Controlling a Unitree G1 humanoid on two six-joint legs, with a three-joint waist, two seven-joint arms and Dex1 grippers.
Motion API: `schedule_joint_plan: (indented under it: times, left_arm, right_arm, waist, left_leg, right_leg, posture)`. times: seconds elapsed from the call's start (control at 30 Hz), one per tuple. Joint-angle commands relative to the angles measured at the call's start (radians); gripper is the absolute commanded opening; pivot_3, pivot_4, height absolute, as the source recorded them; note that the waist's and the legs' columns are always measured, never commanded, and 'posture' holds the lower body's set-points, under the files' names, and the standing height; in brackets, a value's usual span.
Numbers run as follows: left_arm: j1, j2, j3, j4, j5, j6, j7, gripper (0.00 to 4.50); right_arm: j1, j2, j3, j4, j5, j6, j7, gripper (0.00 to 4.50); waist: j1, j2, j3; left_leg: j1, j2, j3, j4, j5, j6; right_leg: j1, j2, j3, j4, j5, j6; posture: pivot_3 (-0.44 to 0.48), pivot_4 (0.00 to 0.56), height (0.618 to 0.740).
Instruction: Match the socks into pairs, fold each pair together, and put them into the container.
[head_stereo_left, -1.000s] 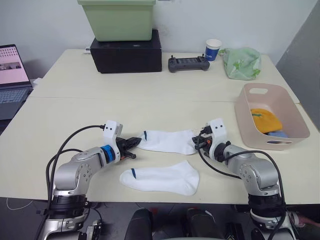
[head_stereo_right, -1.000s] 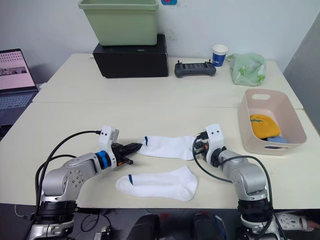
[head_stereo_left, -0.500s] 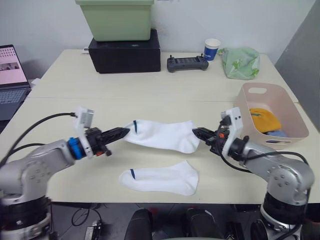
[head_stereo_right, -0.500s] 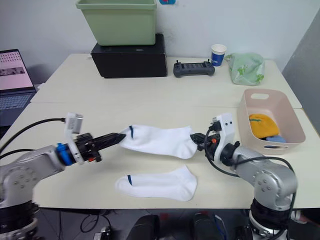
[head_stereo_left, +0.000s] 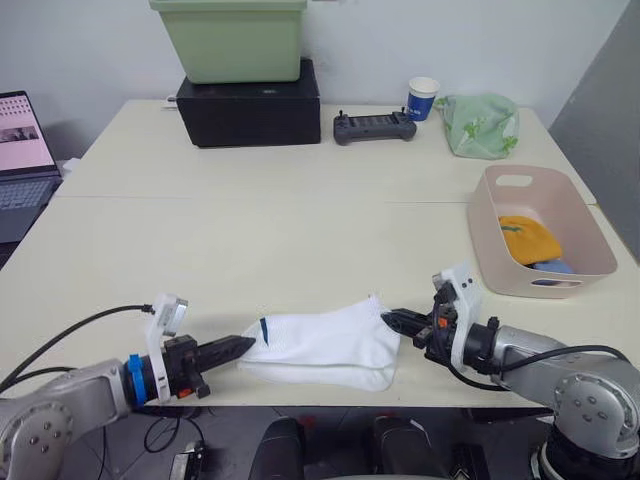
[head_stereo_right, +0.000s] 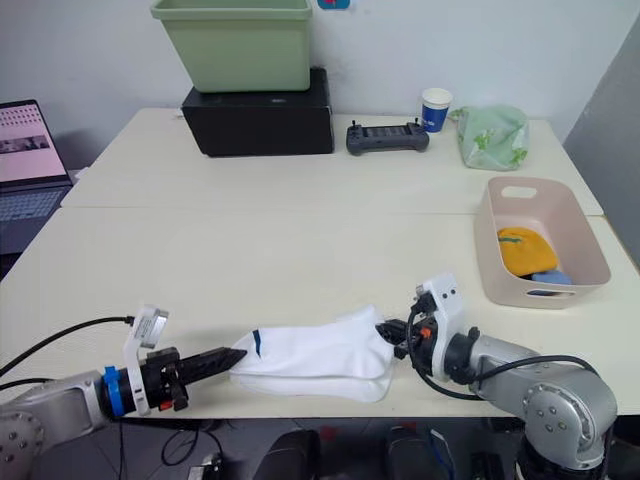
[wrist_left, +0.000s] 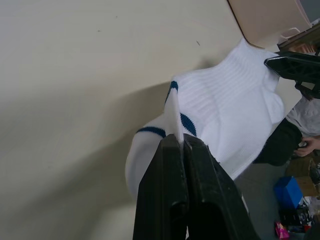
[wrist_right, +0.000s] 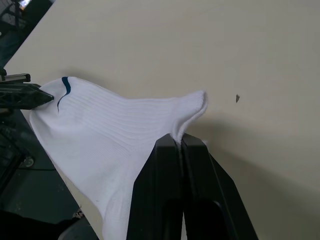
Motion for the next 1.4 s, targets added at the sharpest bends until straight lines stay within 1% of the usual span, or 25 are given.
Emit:
schedule_joint_plan:
  times: [0.03, 0.27, 0.33, 0.4, 0.5, 0.53, 0.6, 0.67, 0.7, 0.73, 0.8, 0.83, 0.9, 0.93, 1.03, 1.07, 1.1, 1.13, 1.2, 1.23, 1.27, 1.3, 1.33, 1.37, 1.4]
  left_arm:
    - [0.032, 0.005, -0.029, -0.021, 0.058, -0.077, -0.009, 0.00]
    - [0.063, -0.023, -0.114, -0.007, 0.158, -0.204, -0.006, 0.00]
    - [0.063, -0.033, -0.118, 0.008, 0.154, -0.206, 0.001, 0.00]
    - [0.070, -0.014, -0.127, 0.011, 0.145, -0.190, -0.021, 0.00]
    - [0.074, -0.023, -0.111, 0.005, 0.164, -0.230, -0.019, 0.61]
    - [0.076, -0.022, -0.108, 0.004, 0.167, -0.241, -0.022, 0.90]
    - [0.090, -0.007, -0.089, -0.010, 0.172, -0.267, -0.043, 1.57]
    - [0.116, 0.018, -0.073, -0.038, 0.215, -0.362, -0.111, 2.20]
    - [0.123, 0.035, -0.064, -0.044, 0.215, -0.374, -0.134, 2.50]
    - [0.108, 0.053, -0.039, -0.033, 0.182, -0.349, -0.138, 2.78]
    - [0.056, 0.092, -0.004, 0.006, 0.174, -0.358, -0.160, 2.83]
    - [0.010, 0.109, 0.004, 0.028, 0.171, -0.365, -0.168, 2.83]
    - [-0.062, 0.132, -0.010, 0.043, 0.179, -0.388, -0.195, 2.83]
    - [-0.090, 0.163, -0.039, 0.035, 0.183, -0.395, -0.242, 2.83]
    - [-0.155, 0.220, -0.129, 0.009, 0.201, -0.414, -0.329, 2.83]
    - [-0.167, 0.225, -0.144, 0.010, 0.203, -0.417, -0.338, 2.83]
    - [-0.192, 0.229, -0.185, 0.012, 0.231, -0.446, -0.359, 2.64]
    - [-0.222, 0.229, -0.234, 0.015, 0.253, -0.467, -0.384, 2.42]
    - [-0.257, 0.227, -0.290, 0.024, 0.279, -0.493, -0.413, 1.91]
    - [-0.279, 0.216, -0.354, 0.043, 0.329, -0.532, -0.432, 1.60]
    - [-0.300, 0.200, -0.412, 0.070, 0.383, -0.568, -0.435, 1.20]
    - [-0.316, 0.188, -0.454, 0.091, 0.422, -0.596, -0.438, 0.92]
    - [-0.322, 0.183, -0.483, 0.110, 0.440, -0.601, -0.445, 0.52]
    - [-0.320, 0.177, -0.501, 0.134, 0.459, -0.609, -0.444, 0.20]
    - [-0.316, 0.170, -0.519, 0.164, 0.492, -0.638, -0.442, 0.03]
  right_arm:
    - [0.029, -0.035, 0.049, -0.031, -0.022, -0.071, 0.001, 0.02]
    - [0.085, -0.133, 0.164, -0.006, -0.094, -0.180, 0.007, 0.02]
    - [0.100, -0.150, 0.196, -0.008, -0.115, -0.211, 0.004, 0.02]
    - [0.109, -0.162, 0.213, -0.006, -0.135, -0.238, 0.001, 0.02]
    - [0.112, -0.187, 0.216, 0.002, -0.164, -0.284, 0.004, 0.72]
    - [0.112, -0.194, 0.215, 0.003, -0.172, -0.297, 0.007, 1.01]
    - [0.108, -0.214, 0.196, 0.003, -0.180, -0.335, 0.022, 1.76]
    - [0.100, -0.234, 0.158, 0.003, -0.181, -0.384, 0.045, 2.45]
    - [0.095, -0.238, 0.139, 0.004, -0.172, -0.401, 0.056, 2.78]
    - [0.080, -0.245, 0.125, -0.002, -0.159, -0.425, 0.079, 3.09]
    - [0.040, -0.267, 0.124, -0.017, -0.154, -0.473, 0.123, 3.81]
    - [0.016, -0.281, 0.144, -0.021, -0.166, -0.499, 0.144, 4.12]
    - [-0.018, -0.305, 0.192, -0.021, -0.194, -0.544, 0.179, 4.12]
    - [-0.035, -0.317, 0.224, -0.019, -0.204, -0.560, 0.199, 4.12]
    - [-0.056, -0.354, 0.314, -0.008, -0.240, -0.615, 0.257, 3.49]
    - [-0.056, -0.360, 0.328, -0.003, -0.247, -0.631, 0.269, 3.16]
    - [-0.061, -0.361, 0.352, 0.009, -0.257, -0.648, 0.284, 2.77]
    - [-0.069, -0.367, 0.387, 0.026, -0.276, -0.672, 0.307, 2.42]
    - [-0.077, -0.374, 0.429, 0.046, -0.303, -0.705, 0.336, 1.70]
    - [-0.085, -0.379, 0.485, 0.078, -0.346, -0.749, 0.365, 1.37]
    - [-0.092, -0.378, 0.540, 0.112, -0.387, -0.794, 0.396, 0.92]
    - [-0.096, -0.378, 0.580, 0.138, -0.418, -0.832, 0.420, 0.61]
    - [-0.095, -0.366, 0.607, 0.168, -0.434, -0.855, 0.433, 0.19]
    - [-0.090, -0.357, 0.633, 0.201, -0.450, -0.885, 0.451, 0.00]
    - [-0.083, -0.347, 0.653, 0.237, -0.472, -0.915, 0.460, 0.00]
  waist:
    - [0.000, 0.000, 0.000]
    - [0.001, 0.000, 0.000]
    - [0.001, 0.000, 0.000]
    - [0.001, 0.000, 0.000]
    - [0.001, -0.001, 0.000]
    - [0.001, -0.001, 0.000]
    - [0.001, -0.001, 0.000]
    - [0.003, -0.001, 0.001]
    - [0.003, -0.001, 0.001]
    - [0.004, -0.001, 0.001]
    - [0.004, -0.001, 0.001]
    - [0.004, -0.001, 0.002]
    - [0.005, -0.001, 0.002]
    - [0.005, -0.002, 0.002]
    - [0.005, -0.004, 0.004]
    - [0.005, -0.004, 0.004]
    - [0.006, -0.004, 0.004]
    - [0.006, -0.004, 0.004]
    - [0.007, -0.004, 0.005]
    - [0.007, -0.004, 0.005]
    - [0.007, -0.004, 0.004]
    - [0.007, -0.004, 0.005]
    - [0.006, -0.004, 0.005]
    - [0.005, -0.005, 0.005]
    - [0.004, -0.005, 0.005]
  left_leg:
    - [0.000, 0.000, 0.000, 0.000, 0.000, 0.000]
    - [0.000, 0.000, 0.001, -0.001, 0.000, 0.000]
    - [0.000, 0.000, 0.000, -0.001, 0.000, 0.000]
    - [0.000, 0.000, 0.000, -0.001, 0.000, 0.000]
    - [0.000, 0.000, 0.000, -0.001, 0.000, 0.000]
    - [0.000, 0.000, 0.000, -0.001, 0.000, 0.000]
    - [0.000, 0.000, 0.000, 0.000, 0.000, 0.000]
    - [0.000, 0.000, 0.000, -0.001, 0.000, 0.000]
    - [0.000, 0.000, 0.000, -0.001, 0.000, 0.000]
    - [0.000, 0.000, 0.000, -0.001, 0.000, 0.000]
    - [0.000, 0.000, 0.000, -0.001, 0.000, 0.000]
    - [0.000, 0.000, 0.000, -0.001, 0.000, 0.000]
    - [0.000, 0.000, -0.001, -0.001, 0.000, 0.000]
    - [0.000, 0.000, 0.000, -0.001, 0.000, 0.000]
    - [0.000, -0.001, 0.000, -0.001, 0.000, 0.000]
    - [-0.001, -0.001, 0.000, -0.001, 0.000, 0.000]
    - [-0.001, -0.001, 0.001, -0.001, 0.000, 0.000]
    - [-0.001, -0.001, 0.001, -0.001, 0.000, 0.000]
    - [-0.001, -0.001, 0.000, -0.001, 0.000, 0.000]
    - [-0.001, 0.000, 0.000, -0.001, 0.000, 0.000]
    - [-0.001, 0.000, 0.000, -0.001, 0.000, 0.000]
    - [0.000, -0.001, 0.000, -0.001, 0.000, 0.000]
    - [0.001, -0.001, 0.000, -0.001, 0.000, 0.000]
    - [0.001, -0.001, 0.000, -0.001, 0.000, 0.000]
    - [0.001, 0.000, 0.000, -0.001, 0.000, 0.000]
  right_leg:
    - [0.000, 0.000, 0.000, 0.000, 0.000, 0.000]
    - [0.000, 0.000, 0.000, -0.001, 0.000, 0.000]
    - [0.000, 0.000, 0.000, -0.001, 0.000, 0.000]
    - [0.000, 0.000, 0.000, -0.001, 0.000, 0.000]
    - [0.000, 0.000, 0.000, -0.001, 0.000, 0.000]
    - [0.000, 0.000, 0.000, -0.001, 0.000, 0.000]
    - [0.000, 0.000, 0.000, -0.002, 0.000, 0.000]
    - [0.000, 0.000, 0.000, -0.002, 0.000, 0.000]
    - [0.000, 0.000, 0.000, -0.002, 0.000, 0.000]
    - [0.000, 0.000, 0.000, -0.002, 0.000, 0.000]
    - [0.000, 0.000, 0.000, -0.001, 0.000, 0.000]
    - [0.000, 0.000, -0.001, -0.001, -0.001, 0.000]
    - [0.000, 0.001, -0.001, -0.001, -0.001, 0.000]
    - [0.001, 0.001, -0.001, -0.002, -0.001, 0.000]
    - [0.000, 0.000, 0.000, -0.003, 0.000, 0.000]
    - [0.000, 0.000, 0.000, -0.003, 0.000, 0.000]
    - [0.000, 0.000, 0.000, -0.004, 0.000, -0.001]
    - [0.000, 0.000, 0.000, -0.004, 0.001, -0.002]
    - [0.000, 0.000, -0.001, -0.004, 0.001, -0.004]
    - [0.000, 0.001, -0.001, -0.003, 0.001, -0.004]
    - [0.000, 0.001, -0.001, -0.003, 0.001, -0.004]
    - [0.001, 0.001, -0.001, -0.003, 0.001, -0.004]
    - [0.001, 0.001, -0.001, -0.003, 0.001, -0.003]
    - [0.001, 0.001, 0.000, -0.002, 0.000, -0.002]
    - [0.001, 0.002, 0.000, -0.002, 0.000, -0.001]
  posture:
    - [0.000, 0.150, 0.735]
    - [0.000, 0.150, 0.735]
    - [0.000, 0.150, 0.735]
    - [0.000, 0.150, 0.735]
    - [0.000, 0.150, 0.735]
    - [0.000, 0.150, 0.735]
    - [0.000, 0.150, 0.735]
    - [0.000, 0.150, 0.735]
    - [0.000, 0.150, 0.735]
    - [0.000, 0.150, 0.735]
    - [0.000, 0.150, 0.735]
    - [0.000, 0.150, 0.735]
    - [0.000, 0.150, 0.735]
    - [0.000, 0.150, 0.735]
    - [0.000, 0.150, 0.735]
    - [0.000, 0.150, 0.735]
    - [0.000, 0.150, 0.735]
    - [0.000, 0.150, 0.735]
    - [0.000, 0.150, 0.735]
    - [0.000, 0.150, 0.735]
    - [0.000, 0.150, 0.735]
    - [0.000, 0.150, 0.735]
    - [0.000, 0.150, 0.735]
    - [0.000, 0.150, 0.735]
    - [0.000, 0.150, 0.735]
